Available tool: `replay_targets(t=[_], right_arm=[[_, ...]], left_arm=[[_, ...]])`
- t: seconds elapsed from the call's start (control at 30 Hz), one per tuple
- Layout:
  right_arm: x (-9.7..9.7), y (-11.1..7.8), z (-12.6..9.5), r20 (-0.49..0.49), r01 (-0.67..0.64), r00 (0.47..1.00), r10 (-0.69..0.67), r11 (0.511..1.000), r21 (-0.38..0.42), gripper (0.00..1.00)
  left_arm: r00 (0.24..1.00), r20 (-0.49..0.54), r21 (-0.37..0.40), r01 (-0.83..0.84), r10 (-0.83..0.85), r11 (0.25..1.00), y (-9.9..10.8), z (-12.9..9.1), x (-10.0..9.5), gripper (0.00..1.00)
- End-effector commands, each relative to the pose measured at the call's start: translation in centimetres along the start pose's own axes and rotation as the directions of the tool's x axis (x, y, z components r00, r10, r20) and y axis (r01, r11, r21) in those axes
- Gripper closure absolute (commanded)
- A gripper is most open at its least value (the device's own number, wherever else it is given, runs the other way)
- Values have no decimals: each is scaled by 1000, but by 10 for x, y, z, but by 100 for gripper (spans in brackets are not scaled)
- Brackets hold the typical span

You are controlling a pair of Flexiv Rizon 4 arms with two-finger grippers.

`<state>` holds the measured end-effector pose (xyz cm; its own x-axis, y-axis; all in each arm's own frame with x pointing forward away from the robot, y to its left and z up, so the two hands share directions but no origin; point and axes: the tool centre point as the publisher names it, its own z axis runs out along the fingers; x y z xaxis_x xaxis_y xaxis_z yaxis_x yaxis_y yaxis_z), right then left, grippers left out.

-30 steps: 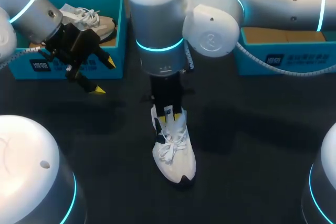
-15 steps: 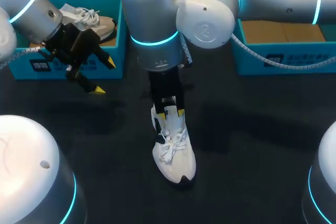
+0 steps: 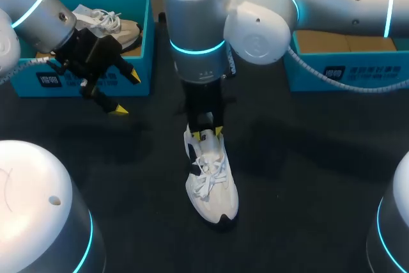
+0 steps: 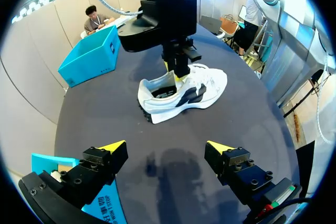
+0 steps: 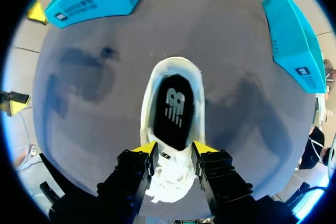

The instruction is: Take the shoe out of the shoebox, open the shoe tongue, remove and reinsert the insole, then place the shoe into the shoebox

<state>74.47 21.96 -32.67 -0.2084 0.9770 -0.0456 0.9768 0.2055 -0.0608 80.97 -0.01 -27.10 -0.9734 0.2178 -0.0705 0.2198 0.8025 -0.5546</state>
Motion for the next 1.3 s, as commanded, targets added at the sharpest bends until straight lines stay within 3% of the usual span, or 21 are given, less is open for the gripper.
replay_targets(t=[0.03,0.13,0.47,0.83,0.9,1.03,1.1,1.13,1.17,1.3], right_arm=[[-2,-7,-18,42,-12,999,13,1000,-23,60],[-2,-4,-15,47,-11,999,12,999,-32,60],[-1,8,21,-16,9,1000,-10,1000,-19,60],[-9,18,-16,-10,93,995,-96,979,-180,59],[-9,24,-20,19,165,986,-164,968,-189,58],[-3,39,-33,75,392,920,-386,886,-248,56],[0,45,-38,129,466,885,-448,860,-208,50],[-1,47,-41,135,468,883,-449,859,-207,14],[-1,47,-41,135,468,883,-449,859,-207,0],[-1,47,-41,135,468,883,-449,859,-207,0]], left_arm=[[1000,-1,-3,0,0,1000,0,0,0,0],[1000,-1,-3,0,0,1000,0,0,0,0],[1000,-1,-3,0,0,1000,0,0,0,0],[1000,-1,-3,0,0,1000,0,0,0,0],[1000,-1,-3,0,0,1000,0,0,0,0],[1000,-1,-3,0,0,1000,0,0,0,0],[1000,-1,-3,0,0,1000,0,0,0,0],[1000,-1,-3,0,0,1000,0,0,0,0],[1000,-1,-3,0,0,1000,0,0,0,0],[1000,-1,-3,0,0,1000,0,0,0,0]])
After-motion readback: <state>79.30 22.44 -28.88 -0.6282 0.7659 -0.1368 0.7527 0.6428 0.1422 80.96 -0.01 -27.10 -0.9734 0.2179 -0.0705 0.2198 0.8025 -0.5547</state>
